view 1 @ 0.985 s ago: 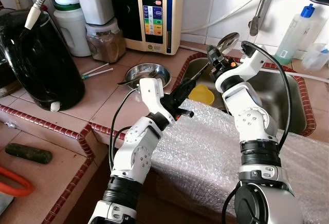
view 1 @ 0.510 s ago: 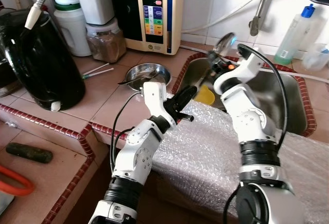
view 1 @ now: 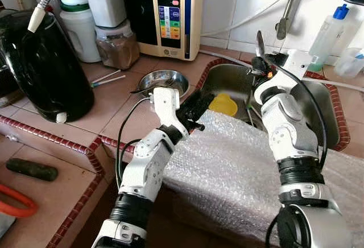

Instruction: Kitchen organization

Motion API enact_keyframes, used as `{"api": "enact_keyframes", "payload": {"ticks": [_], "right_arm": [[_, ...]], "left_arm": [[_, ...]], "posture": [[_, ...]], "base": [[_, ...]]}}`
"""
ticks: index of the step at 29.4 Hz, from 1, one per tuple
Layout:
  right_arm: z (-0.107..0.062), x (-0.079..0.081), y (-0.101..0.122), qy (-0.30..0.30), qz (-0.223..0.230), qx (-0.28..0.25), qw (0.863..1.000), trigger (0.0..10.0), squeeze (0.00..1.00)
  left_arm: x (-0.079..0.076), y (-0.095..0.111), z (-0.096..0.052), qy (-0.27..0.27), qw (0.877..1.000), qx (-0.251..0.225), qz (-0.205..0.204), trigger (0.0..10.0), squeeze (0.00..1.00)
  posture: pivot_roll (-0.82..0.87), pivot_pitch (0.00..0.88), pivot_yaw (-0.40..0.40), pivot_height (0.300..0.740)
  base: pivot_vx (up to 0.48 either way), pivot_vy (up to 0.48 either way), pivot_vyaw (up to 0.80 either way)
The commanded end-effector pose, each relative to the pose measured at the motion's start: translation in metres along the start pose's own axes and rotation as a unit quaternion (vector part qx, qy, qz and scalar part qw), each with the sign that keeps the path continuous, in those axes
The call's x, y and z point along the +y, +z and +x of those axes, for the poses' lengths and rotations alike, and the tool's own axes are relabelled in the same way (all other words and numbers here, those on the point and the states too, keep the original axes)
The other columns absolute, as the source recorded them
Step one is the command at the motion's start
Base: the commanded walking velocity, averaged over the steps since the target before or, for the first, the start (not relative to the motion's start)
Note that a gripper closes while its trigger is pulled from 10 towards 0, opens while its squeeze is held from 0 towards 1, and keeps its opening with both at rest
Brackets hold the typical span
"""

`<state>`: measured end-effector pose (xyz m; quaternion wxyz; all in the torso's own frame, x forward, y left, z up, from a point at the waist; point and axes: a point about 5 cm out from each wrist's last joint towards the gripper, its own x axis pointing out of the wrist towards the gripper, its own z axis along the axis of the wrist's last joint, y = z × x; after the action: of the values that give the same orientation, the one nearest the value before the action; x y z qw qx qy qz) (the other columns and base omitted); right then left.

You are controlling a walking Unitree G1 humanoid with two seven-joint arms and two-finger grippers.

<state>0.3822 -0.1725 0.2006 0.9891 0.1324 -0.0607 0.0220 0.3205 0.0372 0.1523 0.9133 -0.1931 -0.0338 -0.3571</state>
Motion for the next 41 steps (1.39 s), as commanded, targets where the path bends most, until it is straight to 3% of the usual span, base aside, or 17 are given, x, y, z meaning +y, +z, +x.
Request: {"api": "enact_keyframes", "payload": {"ticks": [1,6,11,18,19,20,21,22,23,24,25,29,41], "right_arm": [[0.002,-0.003,-0.001,-0.003,-0.024,-0.001,1.0,0.0,0.0],[0.002,-0.01,-0.007,-0.009,-0.056,0.005,0.998,0.0,0.0],[0.002,-0.021,-0.019,0.003,-0.14,0.024,0.99,0.0,0.0],[0.003,-0.033,-0.031,0.004,-0.192,0.066,0.979,0.0,0.0],[0.002,-0.035,-0.034,0.004,-0.196,0.077,0.978,0.4,0.0],[0.0,-0.037,-0.04,0.005,-0.2,0.094,0.975,2.8,0.0],[0.0,-0.037,-0.042,0.007,-0.202,0.098,0.974,4.4,0.0],[-0.002,-0.037,-0.047,0.011,-0.203,0.11,0.973,6.9,0.0],[-0.003,-0.038,-0.05,0.015,-0.203,0.118,0.972,10.0,0.17],[-0.004,-0.038,-0.053,0.018,-0.209,0.125,0.97,10.0,0.17],[-0.006,-0.037,-0.058,0.024,-0.212,0.136,0.968,10.0,1.0],[-0.01,-0.035,-0.069,0.034,-0.223,0.154,0.962,10.0,1.0],[-0.008,-0.03,-0.071,0.049,-0.223,0.159,0.961,10.0,1.0]], "left_arm": [[0.0,0.0,-0.002,-0.005,1.0,0.005,0.019,10.0,1.0],[0.001,-0.003,-0.005,-0.008,0.999,0.019,0.036,10.0,1.0],[-0.002,-0.012,-0.012,-0.042,0.994,0.053,0.089,10.0,1.0],[0.0,-0.014,-0.015,-0.042,0.991,0.064,0.107,10.0,1.0],[0.0,-0.014,-0.016,-0.041,0.991,0.064,0.107,10.0,1.0],[0.001,-0.014,-0.016,-0.038,0.991,0.063,0.108,10.0,1.0],[0.001,-0.013,-0.016,-0.038,0.991,0.063,0.109,10.0,1.0],[0.001,-0.013,-0.016,-0.037,0.991,0.062,0.109,10.0,1.0],[0.001,-0.013,-0.016,-0.038,0.991,0.062,0.109,10.0,1.0],[0.001,-0.013,-0.016,-0.038,0.991,0.062,0.11,10.0,1.0],[0.001,-0.012,-0.016,-0.037,0.991,0.061,0.112,10.0,1.0],[0.001,-0.011,-0.016,-0.034,0.991,0.06,0.116,10.0,1.0],[0.002,-0.01,-0.015,-0.029,0.991,0.059,0.118,10.0,1.0]], "posture": [[-0.05,0.0,0.031,0.74],[-0.04,0.0,0.028,0.74],[-0.02,0.0,0.029,0.74],[-0.01,0.0,0.026,0.74],[-0.01,0.0,0.026,0.74],[-0.01,0.0,0.025,0.74],[-0.01,0.0,0.025,0.74],[-0.01,0.0,0.025,0.74],[-0.01,0.0,0.025,0.74],[0.0,0.0,0.023,0.74],[0.0,0.0,0.023,0.74],[0.01,0.0,0.023,0.74],[0.01,0.0,0.016,0.74]], "base": [[0.0,0.0,0.0],[0.0,0.0,0.0],[0.0,0.0,0.0],[0.0,0.0,0.0],[0.0,0.0,0.0],[0.0,0.0,0.0],[0.0,0.0,0.0],[0.0,0.0,0.0],[0.0,0.0,0.0],[0.0,0.0,0.0],[0.0,0.0,0.0],[0.0,0.0,0.0],[0.0,0.0,0.0]]}}
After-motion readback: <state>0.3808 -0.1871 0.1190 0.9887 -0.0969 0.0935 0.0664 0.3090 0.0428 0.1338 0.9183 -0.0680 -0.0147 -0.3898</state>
